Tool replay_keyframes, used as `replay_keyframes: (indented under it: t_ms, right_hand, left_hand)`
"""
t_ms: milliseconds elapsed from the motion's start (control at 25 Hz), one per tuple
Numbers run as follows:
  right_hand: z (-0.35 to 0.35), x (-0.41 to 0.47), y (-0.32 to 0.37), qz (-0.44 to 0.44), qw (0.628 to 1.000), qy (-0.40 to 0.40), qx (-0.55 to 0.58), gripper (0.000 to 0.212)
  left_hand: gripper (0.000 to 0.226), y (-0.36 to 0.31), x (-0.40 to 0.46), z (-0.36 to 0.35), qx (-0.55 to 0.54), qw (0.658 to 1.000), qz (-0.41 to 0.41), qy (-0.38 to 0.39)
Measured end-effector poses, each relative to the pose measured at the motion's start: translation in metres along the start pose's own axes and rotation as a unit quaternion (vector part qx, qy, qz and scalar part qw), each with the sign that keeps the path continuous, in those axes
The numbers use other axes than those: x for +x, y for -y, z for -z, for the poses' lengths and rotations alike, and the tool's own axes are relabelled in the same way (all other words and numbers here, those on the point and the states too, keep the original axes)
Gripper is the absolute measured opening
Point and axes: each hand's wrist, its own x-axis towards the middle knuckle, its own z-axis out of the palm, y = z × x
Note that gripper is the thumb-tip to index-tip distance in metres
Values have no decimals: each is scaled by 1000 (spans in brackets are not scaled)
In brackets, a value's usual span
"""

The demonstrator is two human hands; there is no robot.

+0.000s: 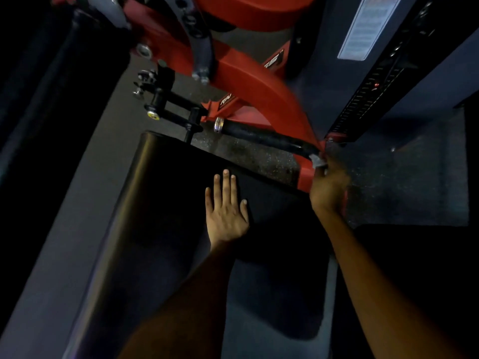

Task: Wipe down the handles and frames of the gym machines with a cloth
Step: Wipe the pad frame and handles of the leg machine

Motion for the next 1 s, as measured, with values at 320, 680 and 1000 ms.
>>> replay_keyframes:
  t_ms: [320,680,1000]
  right_hand:
    - [-73,11,111,281,936,211,-10,44]
    - [-26,15,87,336,923,156,-101,43]
    - [-34,19,94,253,934,251,-13,44]
  left_hand:
    - [61,1,0,-11,22,998,6,-53]
    - [62,-1,-2,-11,29,998,14,-62]
    - [61,0,-1,-10,27,997,12,-66]
